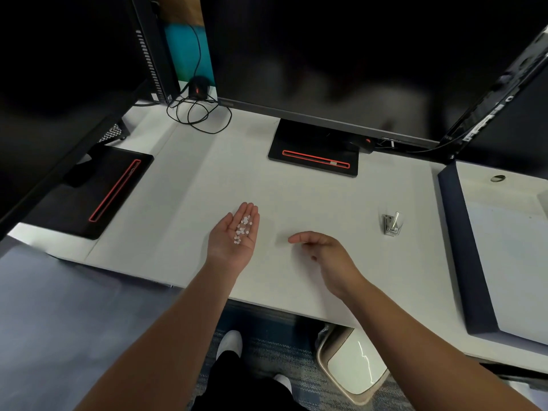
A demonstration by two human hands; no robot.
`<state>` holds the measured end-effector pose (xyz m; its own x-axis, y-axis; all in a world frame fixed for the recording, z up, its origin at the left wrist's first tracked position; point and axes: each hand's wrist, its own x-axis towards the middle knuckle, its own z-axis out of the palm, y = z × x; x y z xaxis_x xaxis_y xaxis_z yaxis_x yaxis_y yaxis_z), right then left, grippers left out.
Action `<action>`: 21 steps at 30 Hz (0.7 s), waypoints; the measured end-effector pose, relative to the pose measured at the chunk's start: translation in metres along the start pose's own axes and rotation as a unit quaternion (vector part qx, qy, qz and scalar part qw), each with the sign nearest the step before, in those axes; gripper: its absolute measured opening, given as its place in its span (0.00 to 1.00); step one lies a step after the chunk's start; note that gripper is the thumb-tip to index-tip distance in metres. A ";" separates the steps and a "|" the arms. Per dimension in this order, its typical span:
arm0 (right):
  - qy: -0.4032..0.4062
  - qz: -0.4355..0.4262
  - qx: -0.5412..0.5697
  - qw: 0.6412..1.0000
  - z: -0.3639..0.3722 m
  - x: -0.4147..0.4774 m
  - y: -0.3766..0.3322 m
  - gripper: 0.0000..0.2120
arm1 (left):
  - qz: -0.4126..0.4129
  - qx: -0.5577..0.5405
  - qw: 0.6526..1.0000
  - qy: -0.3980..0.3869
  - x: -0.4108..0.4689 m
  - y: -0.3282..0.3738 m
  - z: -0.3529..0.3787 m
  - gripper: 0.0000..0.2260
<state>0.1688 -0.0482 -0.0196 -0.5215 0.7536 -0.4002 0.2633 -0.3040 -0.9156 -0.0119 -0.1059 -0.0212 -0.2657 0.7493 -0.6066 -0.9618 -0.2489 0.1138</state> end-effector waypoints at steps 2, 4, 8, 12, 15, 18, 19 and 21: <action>-0.018 0.004 0.026 0.999 0.004 -0.001 -0.004 0.20 | -0.008 0.007 1.000 0.000 -0.001 -0.006 0.001 0.15; -0.016 0.001 0.032 0.999 0.009 0.001 -0.004 0.20 | -0.012 0.021 1.000 -0.001 -0.002 -0.012 0.003 0.15; 0.079 -0.043 -0.094 0.991 0.009 0.010 0.011 0.23 | -0.012 0.029 0.999 -0.002 -0.002 -0.016 0.006 0.15; 0.070 -0.162 -0.364 0.915 0.000 0.011 0.044 0.27 | -0.009 0.028 1.000 -0.004 -0.003 -0.013 0.006 0.15; 0.077 -0.217 -0.473 0.851 0.001 0.004 0.051 0.31 | -0.007 0.025 1.000 -0.002 -0.001 -0.010 0.005 0.15; 0.090 -0.246 -0.582 0.770 0.005 -0.004 0.052 0.32 | -0.004 0.023 1.000 -0.001 0.000 -0.009 0.003 0.15; 0.087 -0.255 -0.605 0.749 0.004 -0.006 0.053 0.32 | -0.003 0.024 1.000 -0.002 0.000 -0.008 0.003 0.15; 0.077 -0.275 -0.606 0.742 0.002 -0.010 0.055 0.32 | -0.002 0.021 1.000 0.000 0.001 -0.007 0.002 0.15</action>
<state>0.1866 -0.0735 -0.0656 -0.7458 0.6560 0.1156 0.6311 0.7514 -0.1927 -0.0056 -0.1024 -0.0208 -0.2617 0.7508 -0.6065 -0.9648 -0.2200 0.1439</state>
